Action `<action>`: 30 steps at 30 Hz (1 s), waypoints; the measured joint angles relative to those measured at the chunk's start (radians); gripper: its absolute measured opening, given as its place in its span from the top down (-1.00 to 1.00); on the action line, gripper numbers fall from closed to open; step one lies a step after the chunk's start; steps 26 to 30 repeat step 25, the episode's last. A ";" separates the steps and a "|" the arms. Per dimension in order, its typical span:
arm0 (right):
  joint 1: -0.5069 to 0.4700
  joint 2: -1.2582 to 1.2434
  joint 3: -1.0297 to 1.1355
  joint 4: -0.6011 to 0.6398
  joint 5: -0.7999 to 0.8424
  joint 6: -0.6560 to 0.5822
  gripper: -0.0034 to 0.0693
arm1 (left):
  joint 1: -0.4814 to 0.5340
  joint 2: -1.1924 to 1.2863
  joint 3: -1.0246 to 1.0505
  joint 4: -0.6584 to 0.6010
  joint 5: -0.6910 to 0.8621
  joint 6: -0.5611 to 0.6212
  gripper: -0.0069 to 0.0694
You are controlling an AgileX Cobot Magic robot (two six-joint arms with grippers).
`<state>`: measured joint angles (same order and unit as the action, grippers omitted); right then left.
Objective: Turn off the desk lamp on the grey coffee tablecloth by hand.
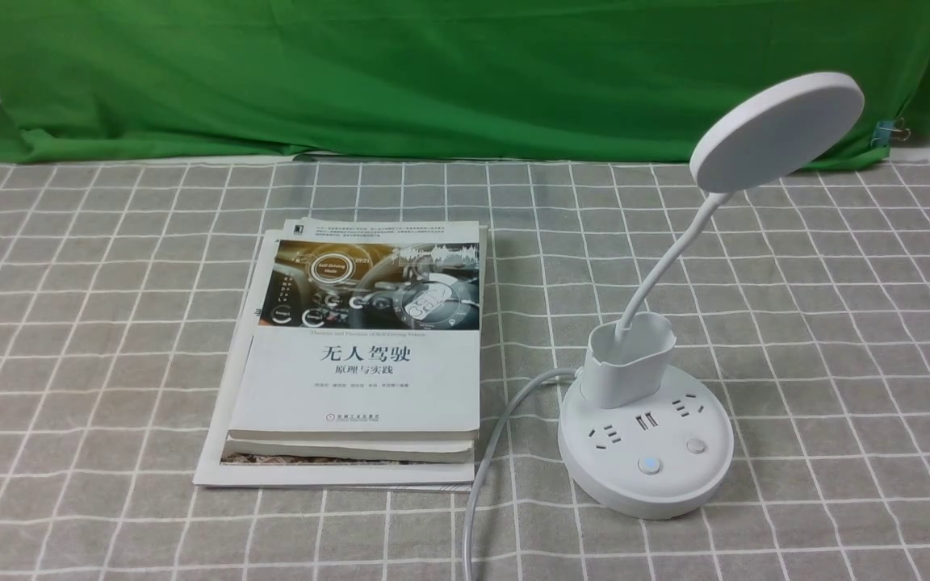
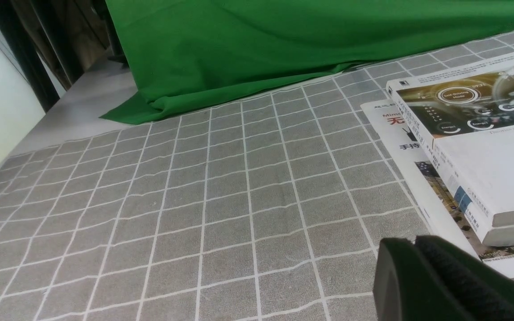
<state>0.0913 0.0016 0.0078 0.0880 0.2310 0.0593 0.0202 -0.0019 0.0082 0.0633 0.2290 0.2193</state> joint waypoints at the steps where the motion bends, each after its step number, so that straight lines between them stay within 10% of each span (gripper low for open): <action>1: 0.000 0.000 0.000 0.000 0.000 0.000 0.77 | 0.000 0.000 0.000 0.000 0.000 0.000 0.77; 30: 0.000 0.000 0.000 0.000 -0.001 0.000 0.75 | 0.000 0.000 0.000 0.001 0.000 0.000 0.77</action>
